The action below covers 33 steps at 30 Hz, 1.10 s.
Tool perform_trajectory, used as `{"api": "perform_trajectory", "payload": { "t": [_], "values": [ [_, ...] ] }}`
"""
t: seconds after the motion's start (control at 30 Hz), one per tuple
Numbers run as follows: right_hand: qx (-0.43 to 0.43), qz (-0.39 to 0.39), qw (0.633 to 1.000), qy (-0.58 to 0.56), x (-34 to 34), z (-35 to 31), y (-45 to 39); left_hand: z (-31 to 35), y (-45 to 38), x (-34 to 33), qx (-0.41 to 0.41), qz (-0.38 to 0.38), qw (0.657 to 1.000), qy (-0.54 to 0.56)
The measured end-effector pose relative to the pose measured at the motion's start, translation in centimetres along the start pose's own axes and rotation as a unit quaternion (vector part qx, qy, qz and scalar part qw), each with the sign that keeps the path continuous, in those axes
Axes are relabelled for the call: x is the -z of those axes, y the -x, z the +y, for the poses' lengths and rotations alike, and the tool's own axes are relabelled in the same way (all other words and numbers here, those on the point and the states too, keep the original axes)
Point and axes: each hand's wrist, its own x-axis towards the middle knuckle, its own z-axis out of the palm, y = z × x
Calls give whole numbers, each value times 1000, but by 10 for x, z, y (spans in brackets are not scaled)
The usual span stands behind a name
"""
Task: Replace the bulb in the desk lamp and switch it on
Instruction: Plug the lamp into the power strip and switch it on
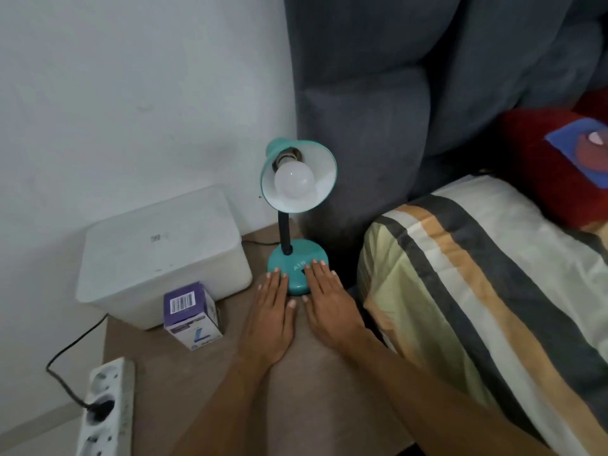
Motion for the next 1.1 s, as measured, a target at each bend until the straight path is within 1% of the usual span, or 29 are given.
{"api": "perform_trajectory", "payload": {
  "t": [0.1,0.43,0.57,1.1],
  "values": [
    [-8,13,1000,-9,-3,-2,1,-1,0,-5,2,2,1000,0],
    [17,42,999,28,-3,-1,3,2,3,-3,14,-5,1000,-9],
    [9,65,998,-12,-5,-3,3,7,5,-1,26,1,1000,3],
    [20,80,997,-7,-7,-1,1,5,2,-2,20,3,1000,8]
  ]
}}
